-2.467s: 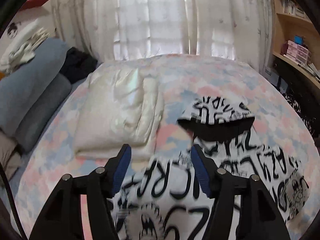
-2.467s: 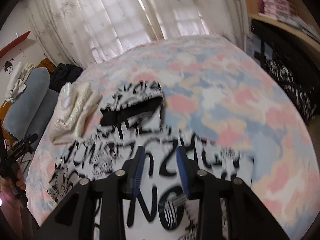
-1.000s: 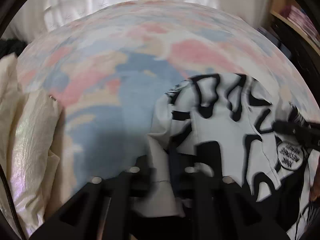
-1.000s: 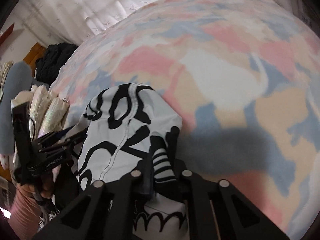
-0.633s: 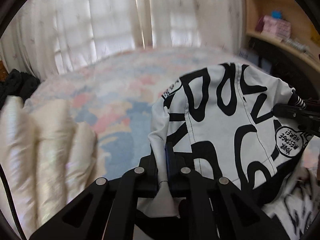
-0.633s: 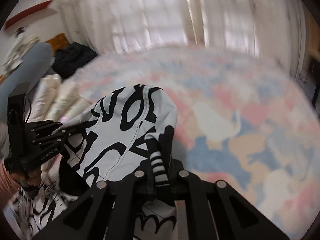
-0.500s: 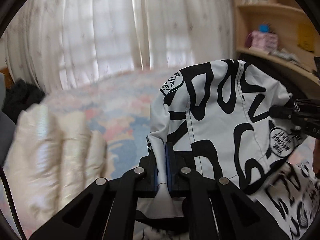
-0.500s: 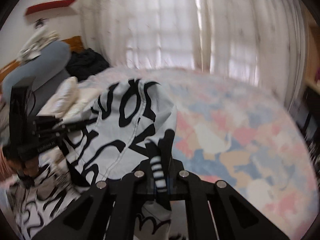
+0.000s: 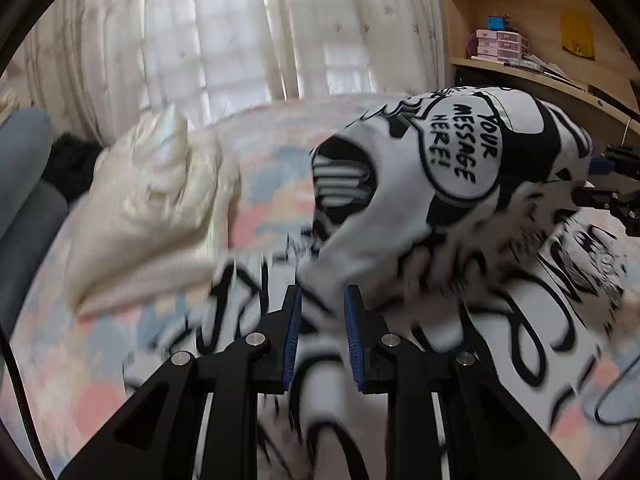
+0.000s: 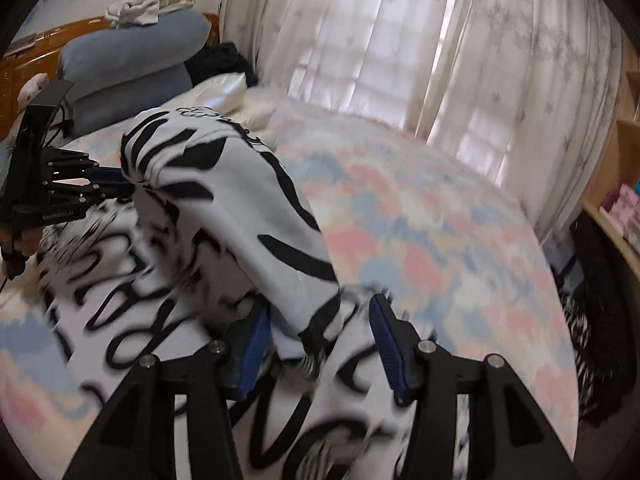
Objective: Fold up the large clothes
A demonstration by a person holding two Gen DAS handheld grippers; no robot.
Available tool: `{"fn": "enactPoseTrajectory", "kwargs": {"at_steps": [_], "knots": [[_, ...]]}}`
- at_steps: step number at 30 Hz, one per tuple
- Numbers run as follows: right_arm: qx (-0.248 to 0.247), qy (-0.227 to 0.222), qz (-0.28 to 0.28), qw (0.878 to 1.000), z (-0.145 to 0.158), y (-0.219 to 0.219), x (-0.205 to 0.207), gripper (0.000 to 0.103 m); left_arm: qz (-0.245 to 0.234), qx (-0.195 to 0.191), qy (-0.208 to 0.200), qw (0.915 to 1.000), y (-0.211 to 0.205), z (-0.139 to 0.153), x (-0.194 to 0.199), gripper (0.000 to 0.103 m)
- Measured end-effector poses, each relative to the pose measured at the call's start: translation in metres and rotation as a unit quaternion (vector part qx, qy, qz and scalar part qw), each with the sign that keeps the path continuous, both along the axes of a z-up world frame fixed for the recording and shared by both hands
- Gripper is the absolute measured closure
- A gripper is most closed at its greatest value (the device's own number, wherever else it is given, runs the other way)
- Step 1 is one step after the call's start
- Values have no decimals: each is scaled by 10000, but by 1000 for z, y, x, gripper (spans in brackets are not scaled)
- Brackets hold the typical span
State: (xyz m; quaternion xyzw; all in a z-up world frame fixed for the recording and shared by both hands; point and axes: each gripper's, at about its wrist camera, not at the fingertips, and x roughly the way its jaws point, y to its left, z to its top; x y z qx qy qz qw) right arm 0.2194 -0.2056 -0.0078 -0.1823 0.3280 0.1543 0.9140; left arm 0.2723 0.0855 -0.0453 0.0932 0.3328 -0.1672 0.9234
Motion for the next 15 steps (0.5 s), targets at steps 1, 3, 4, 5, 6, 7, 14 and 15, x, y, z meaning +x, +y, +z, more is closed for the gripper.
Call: {"fn": "enactPoseTrajectory", "kwargs": {"at_steps": [1,3,4,5,6,7,14,15], "knots": [[22,68,-10,10000,0,-1,-8,53,21,-62,88,9999,3,0,-5,83],[68,165,-21,9998,2,0,-23,53,14,-152,263,9995,8,4,-17,80],[94,209,-19,9997,5,0,-29,53,0,-166,325,9993,8,9,-25,79],[155,322,-4,9994,10,0,-35,53,-11,-174,356,9992,8,14,-30,77],[209,421,2,9989,12,2,-42,53,-24,-205,373,9991,10,22,-36,73],[270,513,0,9983,17,3,-50,53,-26,-242,385,9990,10,30,-39,68],[1605,1382,-173,9771,54,-5,-80,39,4,-1030,1001,9896,22,76,-35,22],[1935,1526,-276,9688,56,-9,-80,32,54,-1266,1298,9834,26,76,-30,20]]}}
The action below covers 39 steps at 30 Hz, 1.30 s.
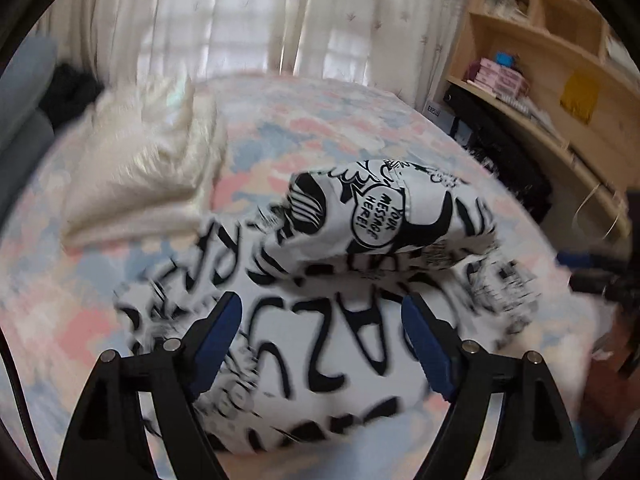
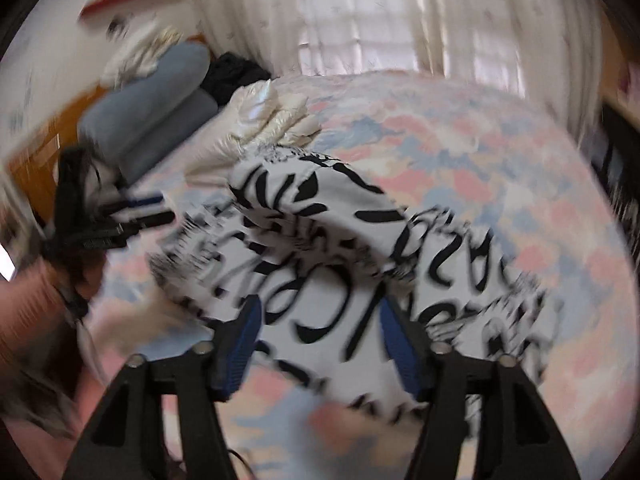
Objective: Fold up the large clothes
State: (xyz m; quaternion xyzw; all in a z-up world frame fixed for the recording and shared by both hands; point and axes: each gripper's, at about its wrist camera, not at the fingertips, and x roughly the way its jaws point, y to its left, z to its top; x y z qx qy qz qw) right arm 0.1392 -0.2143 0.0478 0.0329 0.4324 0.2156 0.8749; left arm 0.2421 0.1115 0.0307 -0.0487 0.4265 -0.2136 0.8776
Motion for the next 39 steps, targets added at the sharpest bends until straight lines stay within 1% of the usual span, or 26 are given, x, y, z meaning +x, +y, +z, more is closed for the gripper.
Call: {"fn": "enactPoseTrajectory", "kwargs": {"at_steps": [1,2,3,4,5,8,9,10,11,13,15,16,17,20,24,26,29,30,31,33,34,35,36,37,38,39], "knots": [[308,137,-116,9994,0,-4,1,29,35,-167,228,9996,2,-2,5,19],[746,323,-272,9963,-1,-11,4,26,90,-384,529,9978,5,-6,12,17],[1037,452,-397,9928,-4,-16,6,24,146,-511,732,9959,7,-10,17,16],[1449,655,-587,9855,-9,-23,11,24,268,-648,1025,9923,10,-18,26,16],[1922,910,-792,9739,-18,-31,18,23,349,-752,1214,9891,12,-23,34,16],[2950,1466,-1189,9367,-45,-48,36,22,661,-1189,1619,9774,18,-41,55,16],[3234,1604,-1319,9232,-56,-53,42,22,776,-1447,1740,9710,23,-46,64,16],[3478,1696,-1458,9105,-66,-57,47,22,833,-1592,1814,9669,23,-51,70,16],[3778,1784,-1599,8943,-79,-63,53,22,895,-1761,1919,9613,25,-57,78,16],[4183,1928,-1754,8701,-97,-70,63,19,1026,-1935,2135,9521,26,-70,94,16],[4520,2110,-1939,8447,-118,-75,75,18,1170,-2109,2486,9381,28,-88,113,16],[4618,2209,-2025,8348,-128,-76,81,18,1205,-2204,2607,9322,28,-94,119,16],[4681,2312,-2111,8264,-139,-77,89,18,1280,-2342,2742,9239,29,-103,128,16],[4752,2532,-2231,8126,-160,-77,109,18,1383,-2503,2910,9130,29,-118,144,16],[4859,2731,-2338,7966,-182,-76,130,18,1350,-2571,3088,9057,24,-135,164,16],[4919,2802,-2414,7882,-192,-76,138,18,1422,-2632,3169,9000,25,-144,172,16],[4922,2824,-2403,7876,-199,-76,148,18,1491,-2767,3264,8914,27,-157,180,16],[4907,2761,-2366,7918,-198,-74,152,18,1488,-2791,3286,8899,26,-159,183,16],[4876,2716,-2324,7966,-197,-73,154,18,1482,-2788,3265,8909,26,-161,185,16],[4746,2493,-2154,8162,-188,-68,160,18,1514,-2717,3112,8980,24,-159,188,18],[4573,2367,-2080,8316,-182,-66,162,18,1566,-2715,2979,9017,24,-158,188,22],[4361,2167,-1964,8510,-174,-64,164,24,1581,-2691,2766,9089,22,-154,188,35],[4178,2012,-1834,8668,-168,-62,166,36,1542,-2631,2547,9177,20,-149,189,49],[3963,1900,-1732,8814,-162,-58,169,44,1481,-2581,2387,9244,19,-144,189,57],[3791,1799,-1626,8930,-156,-55,172,60,1418,-2512,2190,9321,17,-138,190,72],[3614,1675,-1486,9051,-149,-52,175,75,1345,-2420,1982,9402,14,-132,191,75]]}}
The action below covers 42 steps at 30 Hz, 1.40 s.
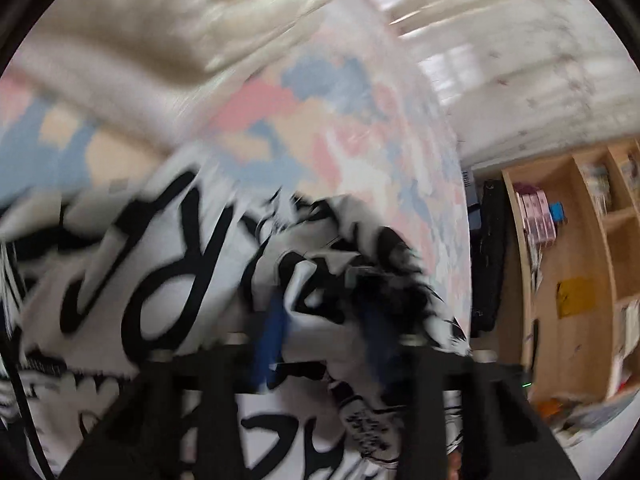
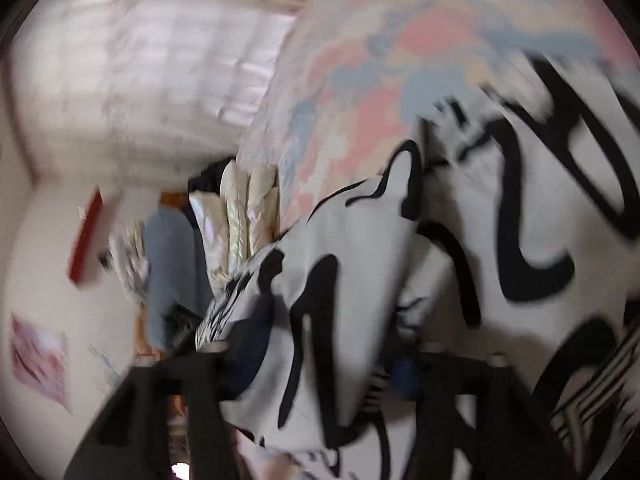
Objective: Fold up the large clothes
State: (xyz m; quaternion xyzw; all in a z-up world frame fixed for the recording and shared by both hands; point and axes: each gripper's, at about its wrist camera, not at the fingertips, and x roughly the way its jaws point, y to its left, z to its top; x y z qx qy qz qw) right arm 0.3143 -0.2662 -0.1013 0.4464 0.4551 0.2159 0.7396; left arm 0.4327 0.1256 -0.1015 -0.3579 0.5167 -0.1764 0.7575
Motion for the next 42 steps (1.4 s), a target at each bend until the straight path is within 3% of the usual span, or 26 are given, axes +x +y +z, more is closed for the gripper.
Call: {"fn": "enactPoseTrajectory", "kwargs": {"at_steps": [2,5,7,12,13,14,15,16,18,21,25,33,42], "knots": [[-715,-639,296,9950,24,7,5,84,-210,163,-586,9979,-8,13,-3,81],[-1600,-1467,483,9750,50,10,7,84,-593,235,-1034,9926,-16,19,-15,83],[-1792,-1553,522,9701,50,5,9,84,-847,180,-1087,9903,-20,17,-25,83],[-1570,-798,630,9823,20,-13,-1,77,-1107,112,-981,9889,-18,8,-55,83],[-1460,-550,678,9854,12,-15,-6,70,-1143,116,-937,9889,-18,6,-61,83],[-1310,-339,692,9884,5,-18,-11,53,-1165,86,-871,9893,-17,4,-66,82],[-1135,-158,633,9914,-1,-22,-20,40,-1182,24,-810,9897,-15,2,-70,78],[-908,-107,527,9944,-4,-26,-30,37,-1171,-66,-729,9904,-12,-2,-74,74],[-454,-159,415,9980,-7,-30,-49,29,-1123,-324,-534,9917,-8,-8,-79,49],[-348,-193,431,9983,-8,-21,-65,26,-1006,-635,-336,9923,-4,-18,-80,34],[-591,-102,499,9970,-16,-5,-68,26,-806,-1008,-208,9914,-2,-34,-73,34],[-227,136,414,9988,-35,-5,-91,26,-454,-1781,-291,9825,8,-54,-49,33],[-148,-278,268,9991,-34,19,-77,24,-483,-1788,-424,9818,4,-56,-35,33]]}}
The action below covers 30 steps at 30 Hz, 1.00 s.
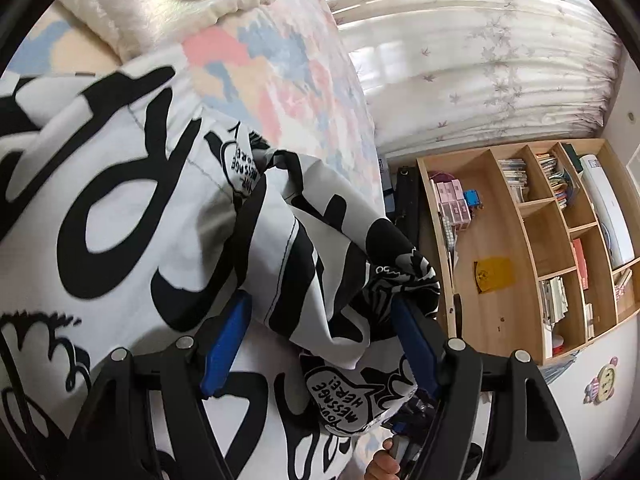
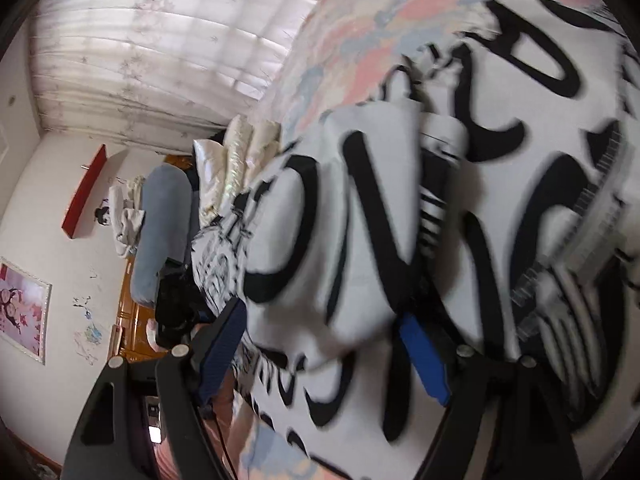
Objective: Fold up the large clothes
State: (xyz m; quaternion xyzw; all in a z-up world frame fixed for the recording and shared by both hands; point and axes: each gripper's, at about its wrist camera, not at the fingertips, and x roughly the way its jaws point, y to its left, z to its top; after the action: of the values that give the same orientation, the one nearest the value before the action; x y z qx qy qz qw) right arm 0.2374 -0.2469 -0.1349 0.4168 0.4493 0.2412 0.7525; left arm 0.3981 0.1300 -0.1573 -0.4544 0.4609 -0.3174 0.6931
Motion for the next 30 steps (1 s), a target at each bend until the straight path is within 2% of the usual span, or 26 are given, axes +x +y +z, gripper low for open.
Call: {"fn": "enactPoseTrajectory", "kwargs": {"at_steps": [1,2,3,4,5,7,11,14,16,18,19,20,21,22,23,25,27,29,30], "knots": [[0,-92,-42,9999,1,4,3,24,29,51,-52,10000,4,1,-1,33],[-17,-180,-72,9998,3,8,6,29,82,131,-174,9997,5,4,-2,40],[-65,-257,-60,9996,6,10,8,47,97,229,-294,9993,6,8,-3,55],[-106,-350,15,9993,8,13,9,67,109,405,-464,9980,7,13,-3,63],[-117,-359,113,9992,9,16,11,101,111,566,-606,9965,8,16,-3,71],[-255,-333,218,9989,11,17,9,101,41,920,-916,9915,8,23,-2,85],[-379,-418,460,9973,23,9,0,101,-401,1615,-1570,9735,7,35,-4,90],[-784,-430,670,9937,33,3,-6,101,-743,2318,-1752,9540,-1,39,-9,94],[-1155,-308,807,9895,32,1,-7,101,-911,2446,-1641,9513,2,37,-13,94],[-1325,-123,933,9867,25,0,-6,101,-986,2342,-1419,9567,12,34,-19,94],[-1368,-14,949,9860,20,-1,-6,101,-1035,2192,-1327,9611,18,35,-24,91],[-1377,64,973,9857,16,-1,-7,99,-1048,2071,-1212,9651,22,35,-29,77],[-1336,113,1011,9858,14,-1,-9,97,-1057,1959,-1110,9686,26,35,-34,52],[-1318,126,987,9863,13,-2,-11,96,-1027,1748,-968,9744,29,36,-38,39],[-1274,125,961,9871,13,-4,-13,96,-924,1476,-831,9812,34,37,-43,22],[-1155,134,903,9891,13,-7,-18,89,-771,979,-735,9895,38,41,-52,18],[-1060,135,794,9911,12,-11,-23,63,-604,602,-676,9941,36,45,-57,12],[-968,139,684,9929,11,-14,-27,51,-471,562,-566,9957,30,45,-58,8],[-896,125,629,9939,11,-16,-28,49,-463,608,-510,9958,24,43,-58,8]]}}
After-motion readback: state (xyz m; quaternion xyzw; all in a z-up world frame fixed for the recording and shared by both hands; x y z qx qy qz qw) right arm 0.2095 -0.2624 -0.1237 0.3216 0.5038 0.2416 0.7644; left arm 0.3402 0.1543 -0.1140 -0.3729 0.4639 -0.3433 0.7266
